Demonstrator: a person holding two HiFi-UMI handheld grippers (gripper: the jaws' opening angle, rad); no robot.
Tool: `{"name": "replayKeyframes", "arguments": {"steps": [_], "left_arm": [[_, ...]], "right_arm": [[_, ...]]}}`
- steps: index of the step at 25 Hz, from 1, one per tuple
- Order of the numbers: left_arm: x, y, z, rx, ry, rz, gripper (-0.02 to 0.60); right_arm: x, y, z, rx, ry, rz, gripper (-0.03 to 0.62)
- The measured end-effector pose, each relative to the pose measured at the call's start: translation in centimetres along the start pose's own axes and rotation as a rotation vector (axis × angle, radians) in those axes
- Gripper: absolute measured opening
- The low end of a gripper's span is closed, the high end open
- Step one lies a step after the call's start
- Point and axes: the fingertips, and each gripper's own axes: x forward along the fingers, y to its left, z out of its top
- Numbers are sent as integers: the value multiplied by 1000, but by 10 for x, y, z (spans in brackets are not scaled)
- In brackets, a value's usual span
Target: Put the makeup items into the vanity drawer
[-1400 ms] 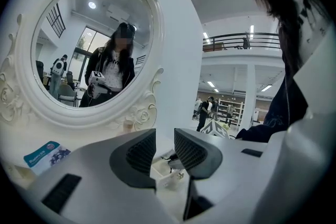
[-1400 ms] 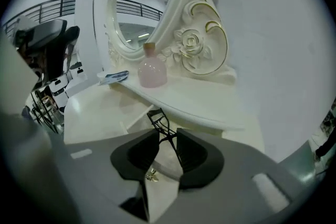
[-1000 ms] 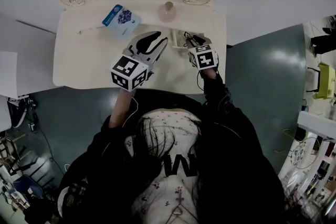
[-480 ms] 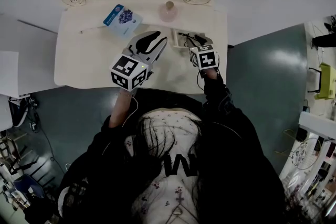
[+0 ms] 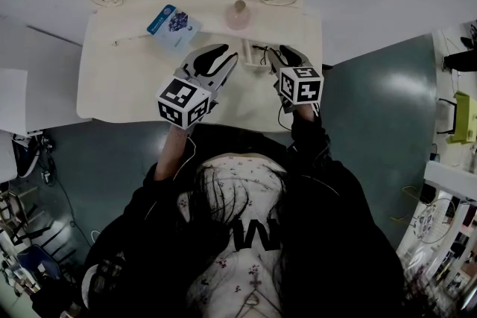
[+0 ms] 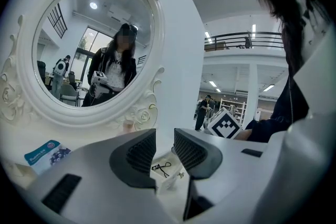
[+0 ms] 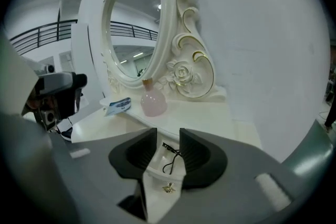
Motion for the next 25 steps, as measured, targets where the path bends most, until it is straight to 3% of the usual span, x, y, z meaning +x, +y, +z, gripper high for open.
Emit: {"name": "replayKeyframes", "arguments": {"steps": [14, 25], "left_arm": [[0, -51, -8, 11, 3, 42, 109], [-3, -128, -24, -10, -22, 130, 109]], "right_arm": [[-74, 43, 24, 0, -151, 183, 141], [-140, 44, -16, -42, -132, 297, 121]]}}
